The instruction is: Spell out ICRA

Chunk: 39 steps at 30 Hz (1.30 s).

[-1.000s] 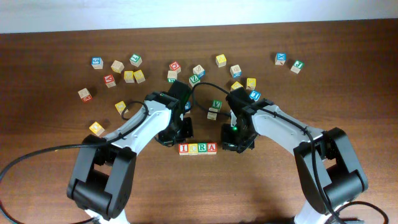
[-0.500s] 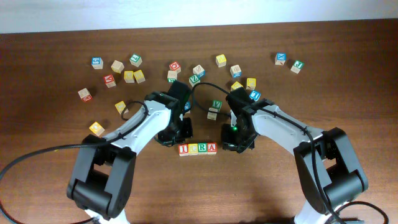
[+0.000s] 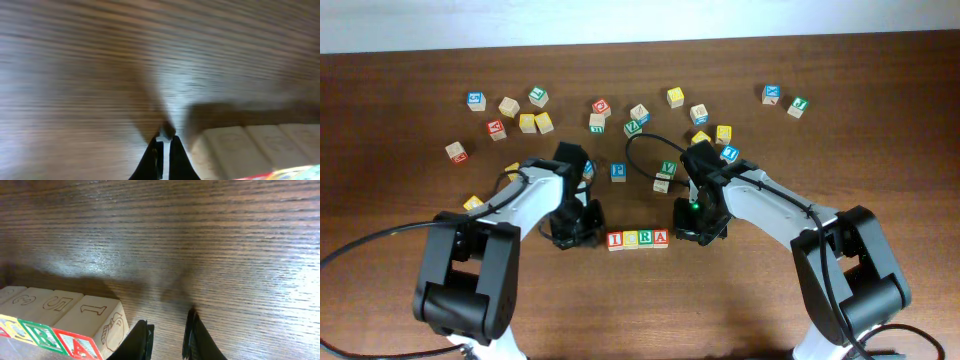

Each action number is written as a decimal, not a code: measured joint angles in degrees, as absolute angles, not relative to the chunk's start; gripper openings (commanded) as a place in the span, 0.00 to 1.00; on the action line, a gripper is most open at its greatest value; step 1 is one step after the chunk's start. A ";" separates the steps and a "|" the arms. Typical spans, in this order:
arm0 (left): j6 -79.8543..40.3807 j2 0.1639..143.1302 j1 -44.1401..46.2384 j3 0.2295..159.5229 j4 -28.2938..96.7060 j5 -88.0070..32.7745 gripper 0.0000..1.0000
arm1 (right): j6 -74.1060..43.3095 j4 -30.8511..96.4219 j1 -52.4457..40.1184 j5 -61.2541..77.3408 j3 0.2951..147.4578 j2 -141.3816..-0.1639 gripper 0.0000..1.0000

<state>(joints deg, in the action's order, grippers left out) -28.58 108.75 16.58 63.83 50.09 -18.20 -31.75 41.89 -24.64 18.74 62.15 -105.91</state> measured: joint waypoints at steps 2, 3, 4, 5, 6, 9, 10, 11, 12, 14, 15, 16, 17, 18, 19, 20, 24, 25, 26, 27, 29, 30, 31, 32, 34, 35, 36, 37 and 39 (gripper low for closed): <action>-28.99 108.75 17.56 63.61 48.10 -20.14 0.00 | -31.75 41.54 -24.64 18.94 62.15 -105.91 0.16; -29.21 108.75 17.74 63.55 47.66 -20.64 0.00 | -31.75 41.30 -24.64 18.98 62.15 -105.91 0.16; -29.41 108.75 17.78 63.42 47.48 -21.06 0.00 | -31.75 41.06 -24.64 18.98 62.15 -105.91 0.16; -29.56 108.75 17.78 63.42 47.48 -21.23 0.00 | -31.75 41.01 -24.64 18.98 62.15 -105.91 0.16; -29.61 108.75 17.78 63.40 47.46 -21.26 0.00 | -31.75 41.04 -24.64 19.00 62.15 -105.91 0.15; -29.61 108.75 17.78 63.35 47.40 -21.30 0.00 | -31.73 40.58 -24.64 19.40 62.13 -105.91 0.15; -29.61 108.75 17.78 63.35 47.40 -21.30 0.00 | -31.75 40.38 -24.64 19.49 62.13 -105.93 0.15; -29.61 108.75 17.78 63.35 47.42 -21.30 0.00 | -31.75 40.36 -24.64 19.62 62.13 -105.93 0.15; -29.61 108.75 17.78 63.35 47.44 -21.30 0.00 | -31.73 40.23 -24.64 19.66 62.13 -105.93 0.15; -29.58 108.75 17.78 63.35 47.44 -21.30 0.00 | -31.79 39.92 -24.64 20.32 62.13 -105.95 0.15; -29.58 108.75 17.78 63.35 47.44 -21.30 0.00 | -31.81 39.83 -24.64 20.93 62.13 -106.00 0.15; -29.58 108.75 17.78 63.35 47.44 -21.32 0.00 | -31.97 39.79 -24.64 21.91 62.11 -106.04 0.15; -29.61 108.75 17.78 63.35 47.44 -21.30 0.00 | -31.97 39.79 -24.64 22.24 62.11 -106.04 0.15; -29.58 108.75 17.78 63.35 47.48 -21.32 0.00 | -32.01 39.79 -24.64 22.44 62.06 -106.04 0.15; -29.58 108.75 17.85 63.35 47.48 -21.37 0.00 | -32.10 39.83 -24.69 22.65 62.02 -106.04 0.15; -29.61 108.75 17.93 63.31 47.48 -21.45 0.00 | -32.18 39.90 -24.69 22.65 62.02 -106.04 0.15; -29.61 108.75 17.96 63.31 47.48 -21.50 0.00 | -32.40 40.05 -24.69 22.79 62.00 -106.06 0.15; -29.61 108.75 17.96 63.31 47.51 -21.50 0.00 | -32.38 40.16 -24.69 22.85 62.00 -106.06 0.15; -29.61 108.75 17.96 63.31 47.48 -21.50 0.00 | -32.36 40.21 -24.69 22.87 62.00 -106.06 0.15; -29.61 108.75 17.96 63.31 47.51 -21.50 0.00 | -32.40 40.21 -24.69 22.87 62.00 -106.08 0.15; -29.61 108.75 17.96 63.31 47.55 -21.19 0.00 | -32.40 40.40 -24.67 22.85 61.98 -106.08 0.16; -29.61 108.75 17.96 63.31 47.75 -20.97 0.05 | -32.40 40.95 -24.49 22.68 61.95 -106.08 0.16; -29.61 108.75 18.00 63.31 48.23 -20.23 0.11 | -32.36 41.78 -24.29 22.35 61.95 -106.08 0.16; -29.69 108.60 18.06 63.35 48.58 -19.14 0.13 | -32.38 42.37 -23.86 21.76 61.95 -106.08 0.16; -29.82 107.85 18.41 63.46 48.88 -14.87 0.14 | -32.27 43.05 -22.79 20.84 61.98 -106.06 0.17; -29.82 107.53 18.44 63.55 48.97 -12.08 0.24 | -31.79 43.68 -22.26 20.18 62.04 -106.02 0.18; -29.82 107.35 18.41 63.77 49.19 -8.95 0.26 | -31.18 44.73 -21.63 19.25 62.26 -106.02 0.18; -30.02 107.35 18.35 64.23 50.15 -7.25 0.29 | -30.44 46.89 -20.99 18.50 62.94 -106.06 0.18; -29.06 107.96 16.78 66.63 55.07 -2.66 0.34 | -27.70 56.18 -17.74 16.29 66.87 -106.59 0.22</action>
